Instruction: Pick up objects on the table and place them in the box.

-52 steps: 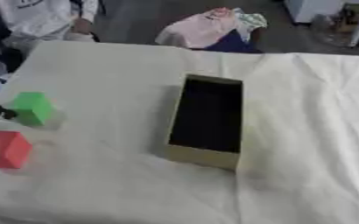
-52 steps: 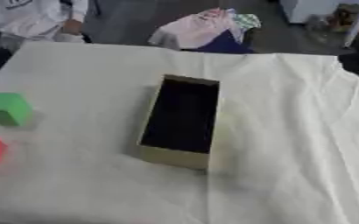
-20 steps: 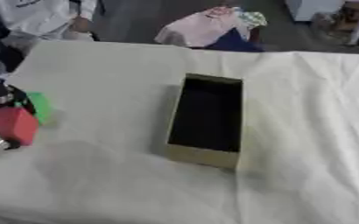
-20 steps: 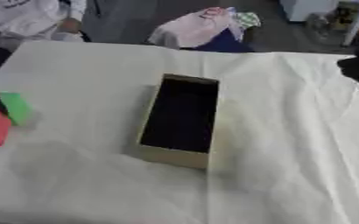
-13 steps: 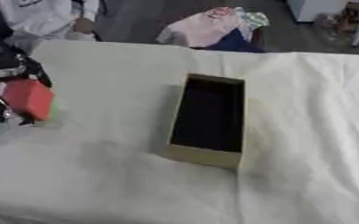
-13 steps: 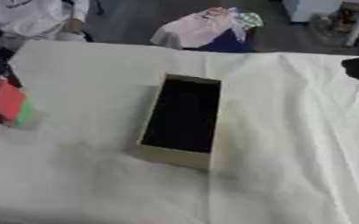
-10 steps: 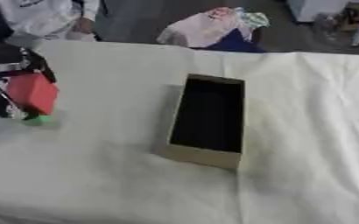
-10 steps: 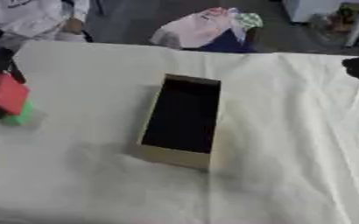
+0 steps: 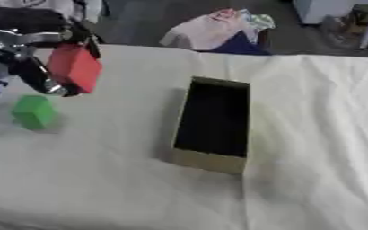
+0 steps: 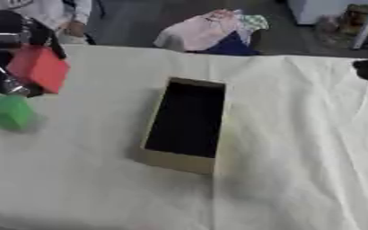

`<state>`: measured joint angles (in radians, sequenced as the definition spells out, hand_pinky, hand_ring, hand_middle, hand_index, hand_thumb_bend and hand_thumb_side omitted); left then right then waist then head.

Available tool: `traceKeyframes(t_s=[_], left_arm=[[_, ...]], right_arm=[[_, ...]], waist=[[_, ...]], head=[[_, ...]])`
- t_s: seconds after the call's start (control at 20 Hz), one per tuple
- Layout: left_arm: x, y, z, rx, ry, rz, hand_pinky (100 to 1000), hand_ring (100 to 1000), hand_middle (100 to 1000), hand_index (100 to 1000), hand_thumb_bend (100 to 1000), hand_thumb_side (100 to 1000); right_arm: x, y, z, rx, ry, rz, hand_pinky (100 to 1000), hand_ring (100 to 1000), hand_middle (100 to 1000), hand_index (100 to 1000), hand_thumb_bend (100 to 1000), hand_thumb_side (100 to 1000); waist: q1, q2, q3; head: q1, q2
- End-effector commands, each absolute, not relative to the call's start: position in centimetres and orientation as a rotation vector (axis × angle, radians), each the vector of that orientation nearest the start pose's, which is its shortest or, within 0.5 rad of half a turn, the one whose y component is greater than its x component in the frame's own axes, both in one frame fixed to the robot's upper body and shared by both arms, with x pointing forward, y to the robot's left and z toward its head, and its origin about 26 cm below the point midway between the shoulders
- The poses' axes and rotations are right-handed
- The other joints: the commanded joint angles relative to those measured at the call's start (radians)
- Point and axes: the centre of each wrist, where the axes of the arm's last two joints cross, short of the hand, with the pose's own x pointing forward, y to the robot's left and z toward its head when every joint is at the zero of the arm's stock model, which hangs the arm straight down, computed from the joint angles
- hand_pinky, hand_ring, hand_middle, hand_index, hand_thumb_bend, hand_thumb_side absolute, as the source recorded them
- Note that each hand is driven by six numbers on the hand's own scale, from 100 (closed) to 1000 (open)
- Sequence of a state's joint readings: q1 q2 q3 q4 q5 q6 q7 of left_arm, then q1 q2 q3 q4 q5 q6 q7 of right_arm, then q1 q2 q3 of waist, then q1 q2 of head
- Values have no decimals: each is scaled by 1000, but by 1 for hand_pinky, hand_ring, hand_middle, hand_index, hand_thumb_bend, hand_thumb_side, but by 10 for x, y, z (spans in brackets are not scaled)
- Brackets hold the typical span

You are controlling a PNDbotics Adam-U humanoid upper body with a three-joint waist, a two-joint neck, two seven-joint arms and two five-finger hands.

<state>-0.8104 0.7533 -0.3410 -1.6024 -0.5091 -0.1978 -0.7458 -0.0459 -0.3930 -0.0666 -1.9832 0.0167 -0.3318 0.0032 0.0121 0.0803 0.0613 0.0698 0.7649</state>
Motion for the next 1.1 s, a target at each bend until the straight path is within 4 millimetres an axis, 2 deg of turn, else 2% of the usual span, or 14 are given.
traceKeyframes(t_s=[0.05, 0.4, 0.8, 1.1], left_arm=[[388, 233, 295, 645, -1554, -2005, 676, 581, 673, 793, 316, 100], [403, 185, 289, 519, -1672, -2003, 666, 566, 657, 790, 251, 100], [404, 133, 280, 368, -1758, -2054, 662, 558, 647, 789, 206, 100], [408, 109, 271, 312, -1758, -2081, 663, 560, 648, 787, 203, 100]], right_arm=[[269, -313, 153, -286, -2367, 482, 850, 813, 699, 867, 100, 940], [270, -311, 153, -276, -2371, 478, 850, 814, 698, 867, 100, 942], [272, -310, 157, -275, -2390, 463, 850, 814, 698, 866, 100, 937], [274, -312, 163, -287, -2420, 439, 849, 815, 699, 866, 100, 928]], waist=[[-1, -9, -1], [-6, -2, -1], [-9, 6, -10], [-4, 12, -20]], head=[[-5, 5], [-43, 5], [-65, 5], [-66, 5]])
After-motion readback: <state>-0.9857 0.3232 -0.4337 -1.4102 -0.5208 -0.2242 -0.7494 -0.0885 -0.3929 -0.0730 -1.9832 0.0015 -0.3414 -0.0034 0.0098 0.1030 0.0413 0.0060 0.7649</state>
